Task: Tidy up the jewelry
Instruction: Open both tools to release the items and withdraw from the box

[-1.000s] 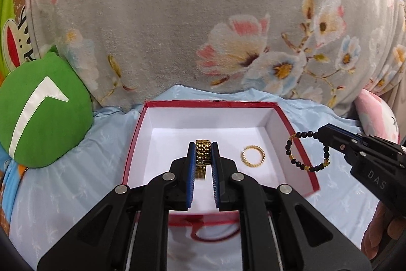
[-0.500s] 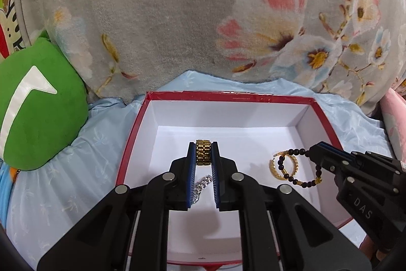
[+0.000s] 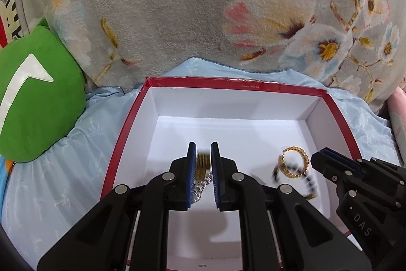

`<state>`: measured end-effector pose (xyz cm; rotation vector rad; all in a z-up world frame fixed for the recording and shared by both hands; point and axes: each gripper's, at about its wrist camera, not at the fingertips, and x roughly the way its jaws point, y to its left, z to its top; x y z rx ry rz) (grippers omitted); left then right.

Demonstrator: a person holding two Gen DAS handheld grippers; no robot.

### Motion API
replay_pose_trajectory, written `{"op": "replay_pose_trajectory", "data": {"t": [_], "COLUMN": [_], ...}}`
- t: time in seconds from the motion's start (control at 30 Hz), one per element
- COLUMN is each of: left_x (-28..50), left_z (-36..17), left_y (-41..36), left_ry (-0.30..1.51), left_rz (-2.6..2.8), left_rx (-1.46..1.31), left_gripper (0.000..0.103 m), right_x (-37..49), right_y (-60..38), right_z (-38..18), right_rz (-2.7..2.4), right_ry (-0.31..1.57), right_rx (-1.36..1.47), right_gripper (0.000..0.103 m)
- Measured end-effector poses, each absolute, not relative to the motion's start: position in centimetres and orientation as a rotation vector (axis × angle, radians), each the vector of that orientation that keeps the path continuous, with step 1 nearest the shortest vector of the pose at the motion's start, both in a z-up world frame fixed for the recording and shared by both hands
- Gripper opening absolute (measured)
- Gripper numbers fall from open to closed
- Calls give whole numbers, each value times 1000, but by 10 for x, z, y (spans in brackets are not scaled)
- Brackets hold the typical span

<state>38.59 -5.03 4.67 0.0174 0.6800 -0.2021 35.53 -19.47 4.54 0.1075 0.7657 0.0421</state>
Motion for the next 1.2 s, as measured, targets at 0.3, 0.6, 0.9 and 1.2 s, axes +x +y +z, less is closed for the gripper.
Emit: {"op": "replay_pose_trajectory", "data": {"t": [0.3, 0.6, 0.9, 1.2], "left_x": [371, 329, 266, 199], "left_z": [58, 75, 67, 4], "left_y": [-43, -38, -32, -18], "left_ry": [656, 645, 696, 872], "left_rz": [-189, -213, -241, -270], "left_rx": [14, 10, 33, 9], "left_gripper": [33, 33, 36, 36], "right_x": [338, 296, 223, 150], "right_y": [-192, -186, -199, -217], "right_z": [55, 68, 63, 5], "right_rz": [28, 31, 9, -35], "right_ry": [745, 729, 737, 861], "right_rx": [86, 68, 93, 110], "right_gripper": [22, 25, 32, 32]}}
